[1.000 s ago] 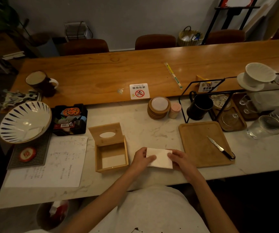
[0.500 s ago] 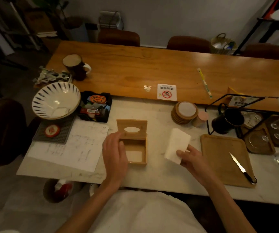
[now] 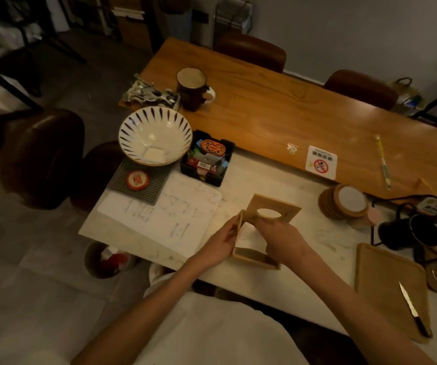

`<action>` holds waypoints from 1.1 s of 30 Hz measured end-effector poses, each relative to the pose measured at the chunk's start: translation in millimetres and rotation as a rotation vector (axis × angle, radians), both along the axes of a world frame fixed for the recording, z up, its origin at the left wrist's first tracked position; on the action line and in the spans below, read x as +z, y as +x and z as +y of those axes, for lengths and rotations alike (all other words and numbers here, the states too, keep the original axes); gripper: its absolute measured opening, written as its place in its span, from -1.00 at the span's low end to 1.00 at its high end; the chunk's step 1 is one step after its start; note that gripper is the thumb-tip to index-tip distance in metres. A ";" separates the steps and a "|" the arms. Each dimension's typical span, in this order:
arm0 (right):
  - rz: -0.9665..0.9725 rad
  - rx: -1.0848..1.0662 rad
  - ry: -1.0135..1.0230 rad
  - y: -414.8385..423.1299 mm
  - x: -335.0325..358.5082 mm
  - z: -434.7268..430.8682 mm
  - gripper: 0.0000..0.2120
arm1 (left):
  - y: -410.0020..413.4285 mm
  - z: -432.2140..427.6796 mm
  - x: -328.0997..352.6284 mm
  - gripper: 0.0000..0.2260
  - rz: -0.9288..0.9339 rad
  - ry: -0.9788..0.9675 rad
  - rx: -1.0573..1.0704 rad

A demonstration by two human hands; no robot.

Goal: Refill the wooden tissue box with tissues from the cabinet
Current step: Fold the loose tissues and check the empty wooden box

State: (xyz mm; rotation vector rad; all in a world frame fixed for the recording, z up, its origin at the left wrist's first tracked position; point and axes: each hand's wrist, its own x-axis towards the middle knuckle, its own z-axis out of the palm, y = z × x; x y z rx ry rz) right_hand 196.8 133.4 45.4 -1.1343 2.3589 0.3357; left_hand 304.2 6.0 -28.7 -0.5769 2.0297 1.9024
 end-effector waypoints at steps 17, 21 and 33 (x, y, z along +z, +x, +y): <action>-0.310 -0.174 0.110 -4.0 -57.7 -9.3 -0.37 | -1.4 -2.7 -7.8 -0.36 0.026 -0.106 -0.137; -0.315 -0.160 0.054 -0.3 -52.6 -2.3 -0.31 | -1.3 -3.4 -10.0 -0.37 0.042 -0.104 -0.129; -0.362 -0.166 0.068 2.0 -51.7 -0.7 -0.36 | -0.5 -0.9 -13.2 -0.41 0.032 -0.116 -0.139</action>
